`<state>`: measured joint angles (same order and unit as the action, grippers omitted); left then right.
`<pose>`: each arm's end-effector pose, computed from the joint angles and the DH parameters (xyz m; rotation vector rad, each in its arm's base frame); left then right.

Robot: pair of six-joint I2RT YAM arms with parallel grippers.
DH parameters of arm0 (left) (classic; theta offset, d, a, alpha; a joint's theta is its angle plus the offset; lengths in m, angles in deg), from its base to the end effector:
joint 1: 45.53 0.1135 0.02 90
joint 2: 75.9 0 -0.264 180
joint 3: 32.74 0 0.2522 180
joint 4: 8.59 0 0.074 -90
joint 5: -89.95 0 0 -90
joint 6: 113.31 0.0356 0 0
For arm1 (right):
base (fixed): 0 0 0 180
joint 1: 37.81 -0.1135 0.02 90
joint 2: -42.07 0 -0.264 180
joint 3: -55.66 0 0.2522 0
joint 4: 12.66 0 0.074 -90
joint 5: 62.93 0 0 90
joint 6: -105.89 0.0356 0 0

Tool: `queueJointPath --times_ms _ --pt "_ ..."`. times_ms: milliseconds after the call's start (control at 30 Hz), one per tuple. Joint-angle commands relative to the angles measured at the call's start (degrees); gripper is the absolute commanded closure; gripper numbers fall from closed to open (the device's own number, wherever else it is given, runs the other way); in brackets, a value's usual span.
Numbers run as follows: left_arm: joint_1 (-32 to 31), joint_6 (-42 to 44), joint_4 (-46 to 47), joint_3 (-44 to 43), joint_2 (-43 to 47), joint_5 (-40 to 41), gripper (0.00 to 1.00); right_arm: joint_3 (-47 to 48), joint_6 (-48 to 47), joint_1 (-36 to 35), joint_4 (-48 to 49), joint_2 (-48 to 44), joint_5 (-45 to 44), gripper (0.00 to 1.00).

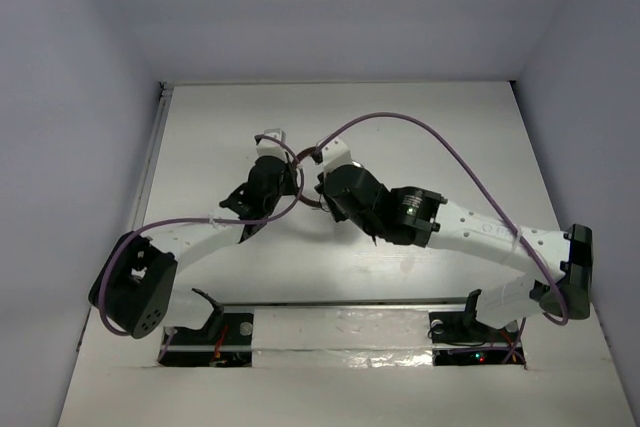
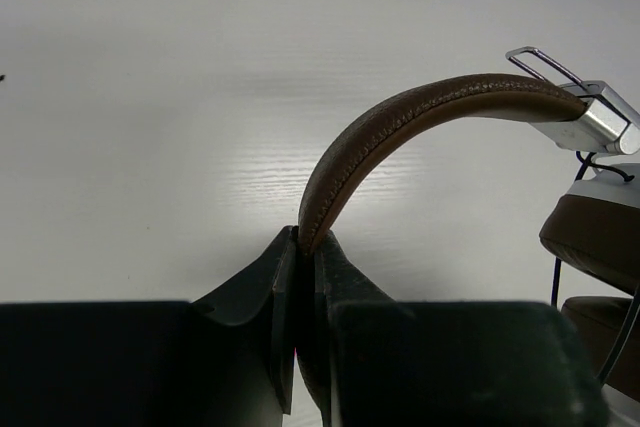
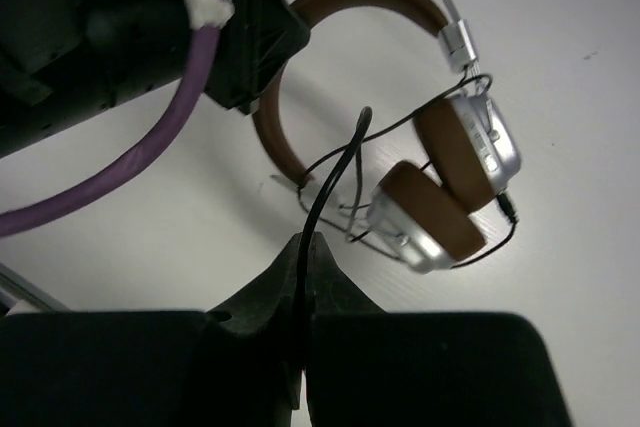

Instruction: Wrap the headphones

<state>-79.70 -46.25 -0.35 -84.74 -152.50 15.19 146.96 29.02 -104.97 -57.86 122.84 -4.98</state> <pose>0.2469 -0.1563 0.2348 -0.0034 1.8698 -0.4471 0.1382 0.2795 0.3609 -0.6593 1.9759 0.2439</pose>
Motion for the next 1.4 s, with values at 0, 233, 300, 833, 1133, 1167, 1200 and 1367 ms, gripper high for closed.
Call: queueJointPath --times_ms 0,233,300,833,1133,1167,1200,1367 --pt "-0.72 0.87 6.04 0.18 3.39 -4.34 1.00 2.18 -2.57 2.02 0.68 -0.35 0.76 1.00" --pt "-4.40 5.08 5.77 0.01 3.21 -9.08 1.00 3.67 -5.21 5.98 1.38 1.84 2.96 1.00" --pt "-4.41 5.97 5.60 0.01 2.95 -9.96 1.00 3.94 -6.00 7.56 1.30 2.72 2.96 1.00" --pt "-4.41 13.45 4.01 0.71 1.71 -6.37 1.00 1.22 -2.76 11.95 -11.27 2.37 -4.94 1.00" --pt "-4.41 13.45 6.48 2.20 5.76 -12.17 1.00 -2.39 -1.17 15.21 -4.95 1.67 -8.11 0.89" --pt "-4.41 12.66 6.56 1.68 6.54 -13.30 1.00 -2.74 -0.82 15.21 -3.55 1.58 -8.55 0.85" --pt "-3.80 12.31 6.83 1.50 7.07 -14.27 1.00 -3.18 -0.47 15.21 -2.67 1.41 -8.99 0.84" --pt "-3.80 11.08 6.48 -0.87 8.66 -16.92 1.00 -5.37 1.20 17.14 0.06 -0.79 -10.92 0.80"
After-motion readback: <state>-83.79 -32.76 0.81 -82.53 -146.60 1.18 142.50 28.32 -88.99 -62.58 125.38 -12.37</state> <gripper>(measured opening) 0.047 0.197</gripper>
